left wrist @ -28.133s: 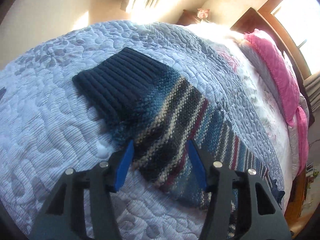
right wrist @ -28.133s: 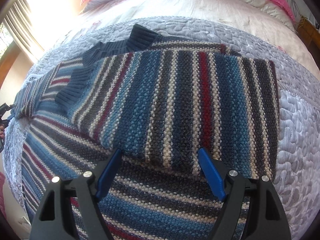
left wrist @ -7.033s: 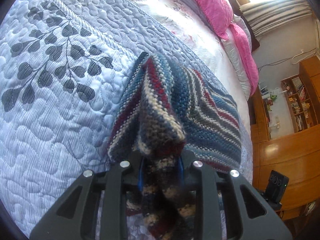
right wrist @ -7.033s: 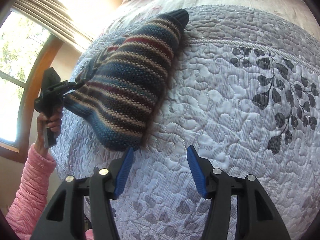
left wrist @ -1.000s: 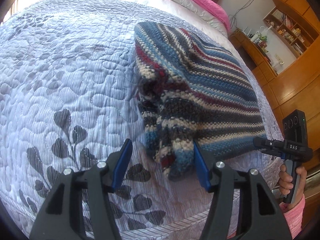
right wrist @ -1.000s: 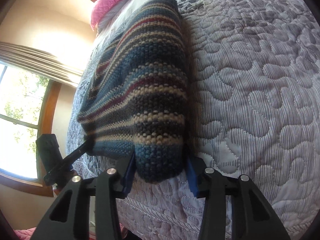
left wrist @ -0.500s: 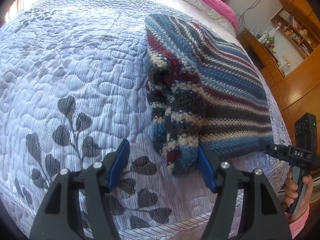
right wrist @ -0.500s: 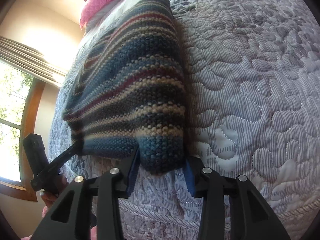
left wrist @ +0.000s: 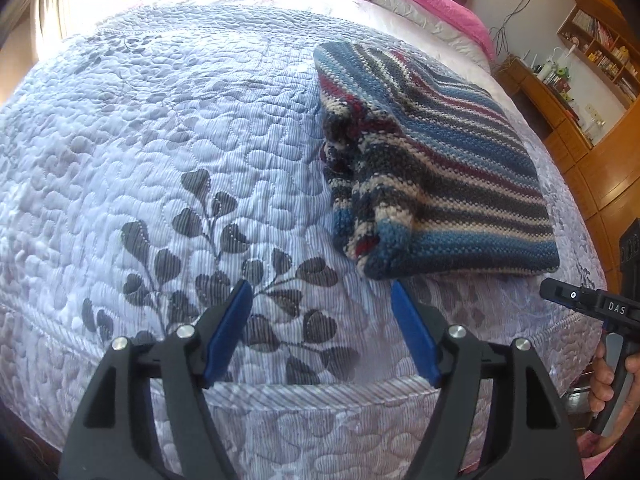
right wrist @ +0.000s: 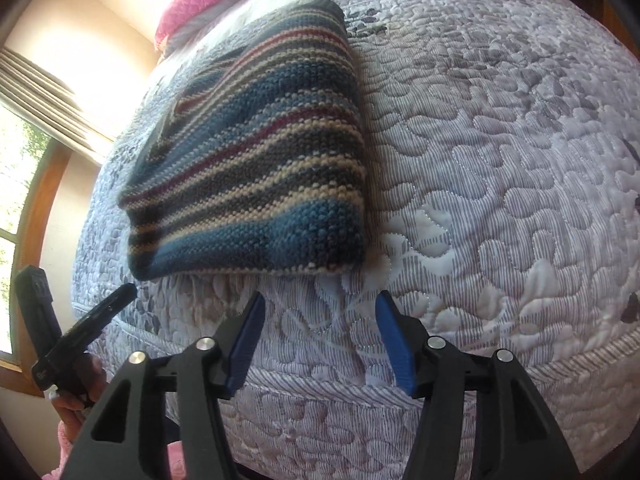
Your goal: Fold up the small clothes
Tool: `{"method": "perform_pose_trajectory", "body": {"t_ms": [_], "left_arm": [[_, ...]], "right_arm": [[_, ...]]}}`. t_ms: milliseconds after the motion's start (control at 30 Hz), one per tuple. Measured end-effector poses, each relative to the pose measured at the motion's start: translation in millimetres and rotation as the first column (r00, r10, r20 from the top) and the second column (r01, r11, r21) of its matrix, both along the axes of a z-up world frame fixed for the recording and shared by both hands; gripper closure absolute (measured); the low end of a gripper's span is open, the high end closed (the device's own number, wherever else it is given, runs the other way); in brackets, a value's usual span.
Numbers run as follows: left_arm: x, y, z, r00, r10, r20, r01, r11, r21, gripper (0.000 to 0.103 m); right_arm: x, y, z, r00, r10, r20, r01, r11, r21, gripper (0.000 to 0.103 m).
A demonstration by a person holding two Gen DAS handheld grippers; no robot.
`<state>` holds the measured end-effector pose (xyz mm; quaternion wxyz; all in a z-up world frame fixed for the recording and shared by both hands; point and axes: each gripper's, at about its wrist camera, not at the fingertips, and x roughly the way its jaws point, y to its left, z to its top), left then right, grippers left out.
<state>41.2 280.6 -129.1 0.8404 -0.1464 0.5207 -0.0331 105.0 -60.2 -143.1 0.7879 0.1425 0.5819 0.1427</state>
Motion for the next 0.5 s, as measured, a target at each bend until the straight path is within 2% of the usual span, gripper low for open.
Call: {"method": "perform_pose_trajectory", "body": {"t_ms": [200,300,500], "left_arm": [[-32,-1,30,0.998,0.03,0.056,-0.035,0.995,0.088,0.026],[-48,-1,44,0.996,0.048,0.079,-0.058,0.989,0.134,0.024],[-64,-13,71,0.992,0.045,0.12,-0.067,0.981,0.182,0.021]], "right_arm": [[-26,14,19,0.998,0.014,0.063,-0.009,0.997,-0.082,0.024],[-38,17,31,0.996,0.009,0.086,-0.001,0.996,-0.092,0.018],[-58,21,55,0.989,0.0,0.147,0.017,0.993,-0.116,0.012]]}}
